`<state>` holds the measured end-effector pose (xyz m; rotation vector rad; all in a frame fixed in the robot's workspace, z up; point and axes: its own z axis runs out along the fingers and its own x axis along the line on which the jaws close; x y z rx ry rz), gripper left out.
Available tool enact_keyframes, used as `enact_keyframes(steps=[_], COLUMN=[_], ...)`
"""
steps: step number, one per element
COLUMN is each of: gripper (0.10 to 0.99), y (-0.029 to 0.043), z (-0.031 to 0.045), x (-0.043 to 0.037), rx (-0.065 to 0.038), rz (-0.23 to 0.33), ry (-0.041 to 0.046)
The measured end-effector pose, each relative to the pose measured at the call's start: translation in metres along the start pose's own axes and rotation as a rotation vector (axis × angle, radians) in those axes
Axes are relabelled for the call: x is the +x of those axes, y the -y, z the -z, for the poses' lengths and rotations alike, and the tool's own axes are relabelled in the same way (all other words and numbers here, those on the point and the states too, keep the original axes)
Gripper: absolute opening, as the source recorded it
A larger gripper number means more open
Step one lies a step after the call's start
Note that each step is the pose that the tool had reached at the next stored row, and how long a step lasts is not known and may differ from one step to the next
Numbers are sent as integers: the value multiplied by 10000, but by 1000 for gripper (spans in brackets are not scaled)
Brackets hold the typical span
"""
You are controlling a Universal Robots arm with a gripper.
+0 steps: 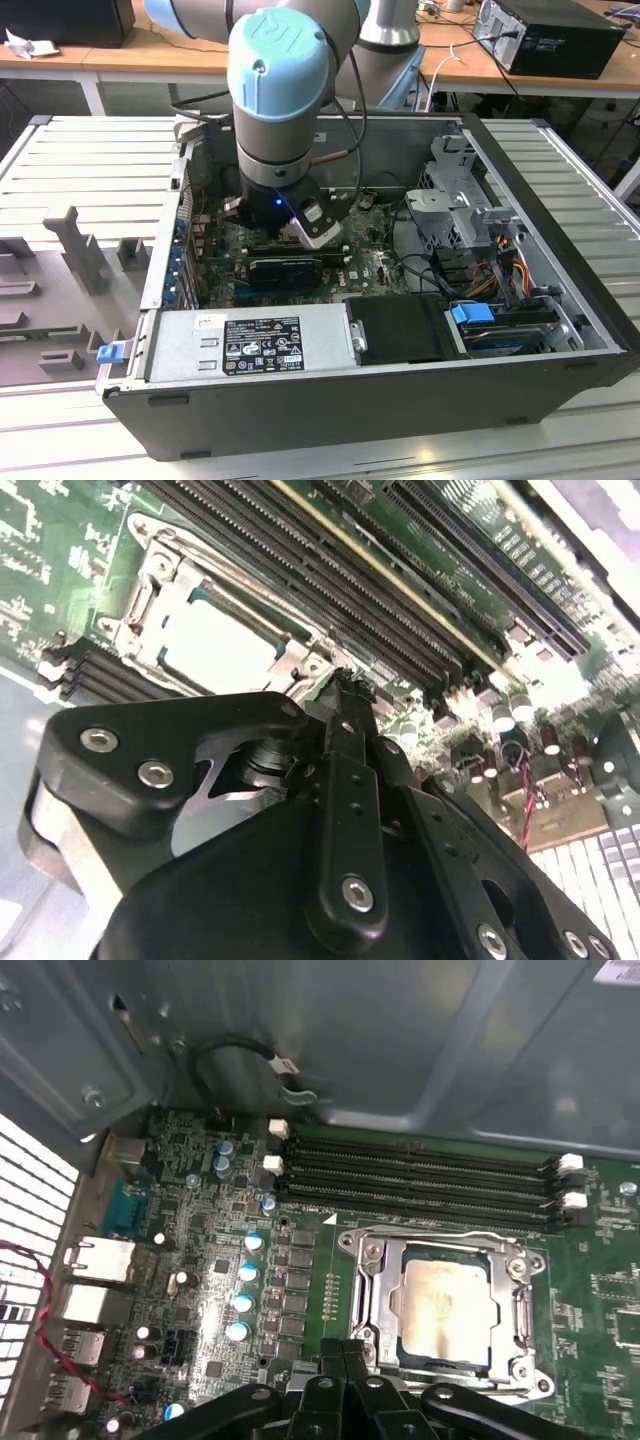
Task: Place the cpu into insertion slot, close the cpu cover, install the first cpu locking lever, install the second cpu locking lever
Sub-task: 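Install the second cpu locking lever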
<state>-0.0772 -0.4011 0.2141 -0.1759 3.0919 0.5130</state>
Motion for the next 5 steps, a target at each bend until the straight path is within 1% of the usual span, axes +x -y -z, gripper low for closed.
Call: enact_keyframes(steps=[2,5], gripper=[106,106], y=[-19,-40], z=[55,116], x=[-1,-3], rx=[6,6], rz=[-1,-1], ry=[0,1])
